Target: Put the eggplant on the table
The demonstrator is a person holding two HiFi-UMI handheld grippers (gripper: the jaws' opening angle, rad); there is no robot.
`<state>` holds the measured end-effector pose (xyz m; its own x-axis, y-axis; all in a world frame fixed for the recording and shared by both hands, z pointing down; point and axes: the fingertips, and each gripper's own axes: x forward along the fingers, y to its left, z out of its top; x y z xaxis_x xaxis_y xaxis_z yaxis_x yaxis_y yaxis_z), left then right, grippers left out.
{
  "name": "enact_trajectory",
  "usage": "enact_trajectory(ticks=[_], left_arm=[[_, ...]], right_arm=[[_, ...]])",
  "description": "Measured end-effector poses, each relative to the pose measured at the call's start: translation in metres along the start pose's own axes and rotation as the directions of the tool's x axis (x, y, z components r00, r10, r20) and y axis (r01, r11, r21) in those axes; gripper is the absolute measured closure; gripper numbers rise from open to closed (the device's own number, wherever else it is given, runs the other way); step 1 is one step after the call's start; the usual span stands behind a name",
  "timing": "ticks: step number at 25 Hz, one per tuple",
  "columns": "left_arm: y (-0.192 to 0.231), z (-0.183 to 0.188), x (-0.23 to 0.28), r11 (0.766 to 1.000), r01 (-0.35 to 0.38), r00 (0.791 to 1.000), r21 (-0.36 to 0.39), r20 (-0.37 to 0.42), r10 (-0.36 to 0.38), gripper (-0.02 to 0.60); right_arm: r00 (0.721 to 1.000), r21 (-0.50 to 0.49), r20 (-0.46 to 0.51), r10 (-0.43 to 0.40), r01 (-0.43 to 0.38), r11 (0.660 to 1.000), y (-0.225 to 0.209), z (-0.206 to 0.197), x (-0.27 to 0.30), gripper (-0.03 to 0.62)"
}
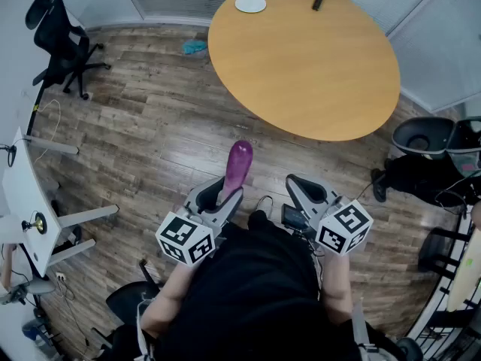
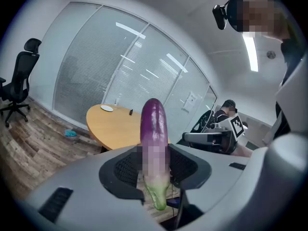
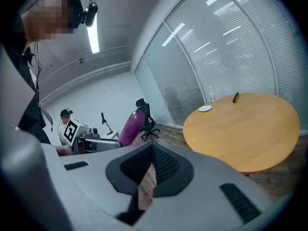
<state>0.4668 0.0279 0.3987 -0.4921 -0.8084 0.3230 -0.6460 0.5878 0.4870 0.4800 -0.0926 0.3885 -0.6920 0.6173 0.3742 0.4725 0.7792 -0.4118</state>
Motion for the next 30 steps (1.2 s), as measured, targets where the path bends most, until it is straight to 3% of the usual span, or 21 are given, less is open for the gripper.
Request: enact_trajectory(ticks=[7, 12, 21, 30], left_arm=[[0.011, 0.001, 0.002, 1.000, 0.007, 1.000, -0.018, 0.015, -0.006, 0.403], [0.026, 0.008, -0.004, 1.000, 0.011, 1.000, -0.006, 0.009, -0.011, 0.405], [0.082, 0.029, -0.047, 0.999, 0.038, 0.999, 0.003, 0.007, -0.038, 0.403], [0.148, 0.039, -0.102, 1.000, 0.029, 0.999, 0.000, 0.029, -0.029, 0.403]], right_arm=[[0.999, 0.034, 0.008, -0.049, 0.049, 0.998, -0.009, 0.000, 0.001, 0.577], [1.000, 0.034, 0.006, -0.019, 0.019, 0.999, 0.001, 0.004, 0.015, 0.577], [0.999, 0.096, -0.010, -0.047, 0.048, 0.994, 0.044, 0.005, 0.095, 0.576], [0.998, 0.068, -0.055, -0.030, 0.033, 0.997, 0.097, 0.001, 0.173, 0.576]])
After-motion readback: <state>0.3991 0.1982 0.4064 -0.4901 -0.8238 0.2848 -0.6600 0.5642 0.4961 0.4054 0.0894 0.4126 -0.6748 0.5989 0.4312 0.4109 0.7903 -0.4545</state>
